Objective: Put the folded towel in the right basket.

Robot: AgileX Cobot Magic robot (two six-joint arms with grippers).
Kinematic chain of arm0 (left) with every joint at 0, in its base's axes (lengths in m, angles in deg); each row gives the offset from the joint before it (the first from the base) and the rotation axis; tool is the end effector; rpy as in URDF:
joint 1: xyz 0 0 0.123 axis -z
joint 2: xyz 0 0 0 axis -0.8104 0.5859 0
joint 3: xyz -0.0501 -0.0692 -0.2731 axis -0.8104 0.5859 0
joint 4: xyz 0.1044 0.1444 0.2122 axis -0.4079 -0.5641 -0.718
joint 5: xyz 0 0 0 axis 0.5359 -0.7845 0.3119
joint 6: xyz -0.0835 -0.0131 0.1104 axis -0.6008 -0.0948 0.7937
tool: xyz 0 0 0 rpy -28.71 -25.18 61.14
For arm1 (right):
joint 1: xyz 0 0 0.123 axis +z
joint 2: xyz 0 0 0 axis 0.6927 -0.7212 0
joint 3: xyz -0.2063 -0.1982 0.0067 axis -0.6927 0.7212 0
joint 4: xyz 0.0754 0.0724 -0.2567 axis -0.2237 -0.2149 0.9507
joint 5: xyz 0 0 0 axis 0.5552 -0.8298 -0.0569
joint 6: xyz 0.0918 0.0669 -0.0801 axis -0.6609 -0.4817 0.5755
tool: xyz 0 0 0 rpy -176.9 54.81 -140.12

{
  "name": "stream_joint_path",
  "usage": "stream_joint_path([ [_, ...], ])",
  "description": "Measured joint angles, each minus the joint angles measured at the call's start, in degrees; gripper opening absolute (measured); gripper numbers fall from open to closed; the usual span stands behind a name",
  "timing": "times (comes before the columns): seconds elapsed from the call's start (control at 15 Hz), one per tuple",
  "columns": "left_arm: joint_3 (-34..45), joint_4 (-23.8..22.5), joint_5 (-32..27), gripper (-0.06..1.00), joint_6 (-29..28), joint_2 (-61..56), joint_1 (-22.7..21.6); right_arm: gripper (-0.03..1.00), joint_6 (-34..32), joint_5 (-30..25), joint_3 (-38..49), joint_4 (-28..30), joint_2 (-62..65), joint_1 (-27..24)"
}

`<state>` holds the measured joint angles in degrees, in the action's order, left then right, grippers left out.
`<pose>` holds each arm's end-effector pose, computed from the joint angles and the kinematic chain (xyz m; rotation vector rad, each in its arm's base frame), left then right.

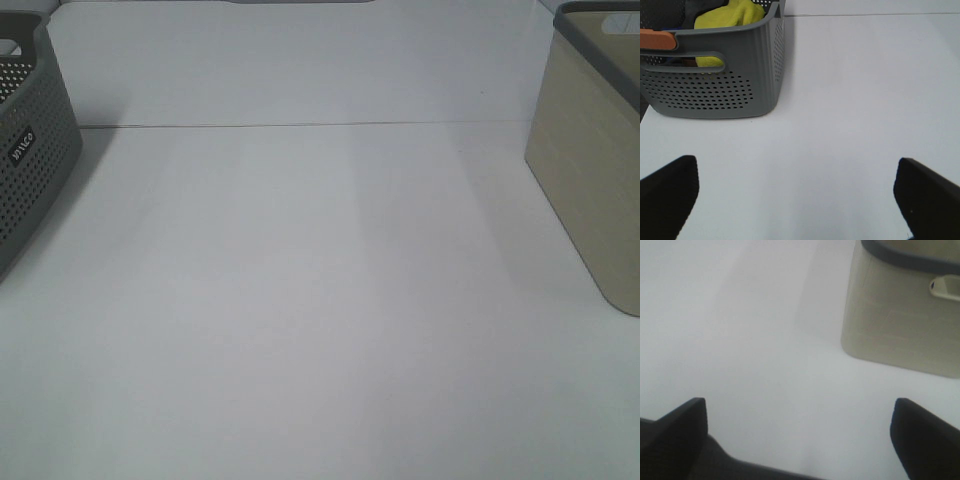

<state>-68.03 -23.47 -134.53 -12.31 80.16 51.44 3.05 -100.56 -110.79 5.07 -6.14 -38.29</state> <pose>0.0596 -0.0038 0.2685 -0.0017 2.0323 -0.0092 0.0558 0.0173 0.2555 -0.2772 2.0873 0.0779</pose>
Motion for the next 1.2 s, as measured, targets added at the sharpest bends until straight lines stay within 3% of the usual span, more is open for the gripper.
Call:
stream_joint_path([
  [0.27,0.0,0.0,0.0,0.99,0.0,0.0,0.0,0.96,-3.7,0.3,1.1,1.2,0.0,0.0],
  [0.73,0.0,0.0,0.0,0.99,0.0,0.0,0.0,0.96,-3.9,0.3,1.1,1.0,0.0,-4.9],
  [1.2,0.0,0.0,0.0,0.99,0.0,0.0,0.0,0.96,-3.9,0.3,1.1,0.1,0.0,-4.9],
])
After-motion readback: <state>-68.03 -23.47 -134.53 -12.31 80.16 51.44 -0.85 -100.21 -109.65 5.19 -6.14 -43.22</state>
